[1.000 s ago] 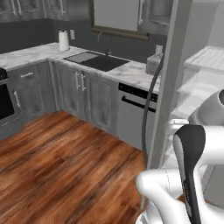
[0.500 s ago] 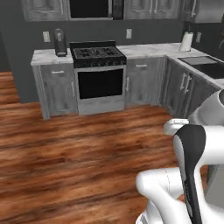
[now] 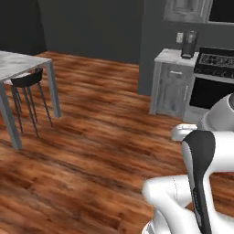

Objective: Pick the tangerine and mango from the fridge and place them on the plate next to the blender to make a fruit smoothie.

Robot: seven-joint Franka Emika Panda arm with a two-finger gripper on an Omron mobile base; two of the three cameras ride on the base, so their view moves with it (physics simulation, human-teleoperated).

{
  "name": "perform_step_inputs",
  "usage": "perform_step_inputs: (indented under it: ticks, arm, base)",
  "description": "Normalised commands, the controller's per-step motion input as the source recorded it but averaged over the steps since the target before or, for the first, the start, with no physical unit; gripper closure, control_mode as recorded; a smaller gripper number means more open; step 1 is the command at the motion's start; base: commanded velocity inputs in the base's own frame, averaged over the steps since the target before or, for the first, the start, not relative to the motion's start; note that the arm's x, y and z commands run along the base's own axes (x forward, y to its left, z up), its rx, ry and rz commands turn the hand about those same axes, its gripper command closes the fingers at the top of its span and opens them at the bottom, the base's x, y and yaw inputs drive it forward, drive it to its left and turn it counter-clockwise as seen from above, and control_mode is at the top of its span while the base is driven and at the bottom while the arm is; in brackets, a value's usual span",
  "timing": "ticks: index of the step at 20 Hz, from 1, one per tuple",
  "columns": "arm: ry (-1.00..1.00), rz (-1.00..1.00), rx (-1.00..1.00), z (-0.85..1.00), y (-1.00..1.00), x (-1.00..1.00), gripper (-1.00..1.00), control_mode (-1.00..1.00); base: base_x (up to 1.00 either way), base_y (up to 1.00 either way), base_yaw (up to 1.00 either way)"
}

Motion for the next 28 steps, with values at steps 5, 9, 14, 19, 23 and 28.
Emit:
perform_step_inputs:
  ticks: [5, 9, 14, 19, 23, 28]
  arm:
    - [0.0, 0.0, 0.0, 0.0, 0.0, 0.0, 1.0, 1.0]
    - [0.0, 0.0, 0.0, 0.0, 0.0, 0.0, 1.0, 1.0]
    - [0.0, 0.0, 0.0, 0.0, 0.0, 0.0, 1.0, 1.0]
    - [0.0, 0.0, 0.0, 0.0, 0.0, 0.0, 1.0, 1.0]
    - [0.0, 0.0, 0.0, 0.0, 0.0, 0.0, 1.0, 1.0]
    - [0.0, 0.0, 0.0, 0.0, 0.0, 0.0, 1.0, 1.0]
  base:
    - [0.17, 0.5, 0.84]
    - [0.93, 0.79, 0.39]
    - [1.0, 0.54, 0.02]
    - [1.0, 0.22, 0.0]
    - [1.0, 0.33, -0.02]
    - [1.0, 0.31, -0.08]
